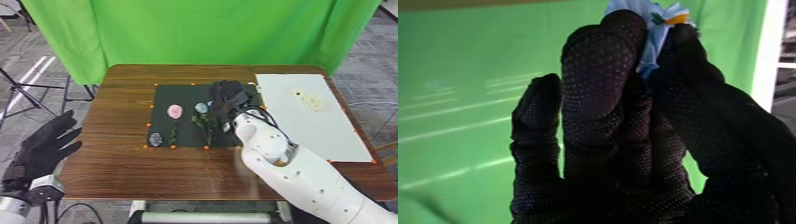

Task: Arrange flowers

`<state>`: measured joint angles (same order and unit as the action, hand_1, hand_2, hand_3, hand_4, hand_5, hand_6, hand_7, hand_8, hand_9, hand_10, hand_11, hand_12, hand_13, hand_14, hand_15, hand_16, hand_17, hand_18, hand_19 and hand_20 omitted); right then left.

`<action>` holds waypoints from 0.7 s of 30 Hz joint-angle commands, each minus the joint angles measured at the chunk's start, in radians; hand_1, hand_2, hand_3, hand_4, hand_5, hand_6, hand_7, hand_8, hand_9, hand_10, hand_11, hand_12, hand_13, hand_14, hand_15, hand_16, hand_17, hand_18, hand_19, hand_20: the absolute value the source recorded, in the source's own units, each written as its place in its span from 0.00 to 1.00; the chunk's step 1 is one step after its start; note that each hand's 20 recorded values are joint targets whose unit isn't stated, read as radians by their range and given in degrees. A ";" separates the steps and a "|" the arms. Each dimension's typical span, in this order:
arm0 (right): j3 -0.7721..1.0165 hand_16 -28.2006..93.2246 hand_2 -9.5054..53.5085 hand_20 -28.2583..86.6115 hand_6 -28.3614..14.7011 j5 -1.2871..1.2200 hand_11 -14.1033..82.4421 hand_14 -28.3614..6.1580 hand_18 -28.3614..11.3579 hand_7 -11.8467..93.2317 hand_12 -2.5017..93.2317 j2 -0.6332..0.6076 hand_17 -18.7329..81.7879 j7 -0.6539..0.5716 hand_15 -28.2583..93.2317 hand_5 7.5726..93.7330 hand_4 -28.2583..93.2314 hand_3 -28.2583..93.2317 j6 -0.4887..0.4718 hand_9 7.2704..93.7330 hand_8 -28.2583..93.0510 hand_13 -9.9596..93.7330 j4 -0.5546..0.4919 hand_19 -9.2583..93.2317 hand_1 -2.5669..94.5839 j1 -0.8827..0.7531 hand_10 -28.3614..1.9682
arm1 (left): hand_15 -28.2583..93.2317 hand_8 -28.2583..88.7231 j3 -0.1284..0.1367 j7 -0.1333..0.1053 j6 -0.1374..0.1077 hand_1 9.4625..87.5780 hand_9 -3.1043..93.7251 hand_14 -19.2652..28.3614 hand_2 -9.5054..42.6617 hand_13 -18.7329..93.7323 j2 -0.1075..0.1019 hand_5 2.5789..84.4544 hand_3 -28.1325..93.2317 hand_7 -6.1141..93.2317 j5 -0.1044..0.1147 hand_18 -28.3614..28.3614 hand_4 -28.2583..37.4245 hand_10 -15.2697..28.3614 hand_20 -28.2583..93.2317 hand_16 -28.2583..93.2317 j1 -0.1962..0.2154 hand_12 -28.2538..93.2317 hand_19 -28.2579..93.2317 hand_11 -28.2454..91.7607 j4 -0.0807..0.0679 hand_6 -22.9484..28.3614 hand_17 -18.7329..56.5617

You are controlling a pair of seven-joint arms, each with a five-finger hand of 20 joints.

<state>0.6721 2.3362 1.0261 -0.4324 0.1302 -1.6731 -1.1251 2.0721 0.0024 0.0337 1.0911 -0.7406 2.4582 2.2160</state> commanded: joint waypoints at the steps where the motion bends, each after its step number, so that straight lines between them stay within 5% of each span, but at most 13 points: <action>1: -0.035 0.60 0.00 0.67 0.71 0.034 0.31 0.87 0.26 0.56 0.55 0.034 0.48 0.017 0.58 0.75 0.01 0.92 -0.028 0.92 0.20 0.89 0.037 0.84 0.54 0.013 0.76 | 0.36 0.16 -0.004 0.005 -0.002 0.19 0.22 0.65 0.17 0.28 -0.004 0.24 0.80 0.25 0.004 0.84 0.00 0.56 0.31 0.29 0.005 0.39 0.54 0.34 -0.001 0.47 0.08; 10: -0.070 0.60 0.00 0.67 0.71 0.088 0.31 0.87 0.26 0.56 0.55 0.033 0.48 -0.021 0.58 0.75 0.00 0.92 0.021 0.92 0.20 0.89 0.084 0.84 0.54 0.032 0.76 | 0.36 0.16 -0.006 0.006 0.001 0.19 0.22 0.65 0.17 0.28 -0.002 0.24 0.80 0.25 0.003 0.84 0.00 0.56 0.31 0.29 0.001 0.39 0.54 0.34 -0.003 0.47 0.08; 21: -0.043 0.57 0.00 0.68 0.70 0.104 0.33 0.84 0.27 0.58 0.56 0.024 0.44 -0.035 0.63 0.68 0.00 0.87 -0.043 0.85 0.21 0.83 0.058 0.82 0.50 0.021 0.73 | 0.36 0.16 -0.006 0.010 0.002 0.19 0.22 0.65 0.17 0.28 0.000 0.24 0.80 0.25 0.003 0.84 0.00 0.57 0.31 0.29 -0.002 0.39 0.54 0.34 -0.005 0.47 0.08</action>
<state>0.6084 2.4175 1.0568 -0.4599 0.1271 -1.5939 -1.1044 2.0666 0.0033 0.0337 1.0872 -0.7401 2.4539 2.2144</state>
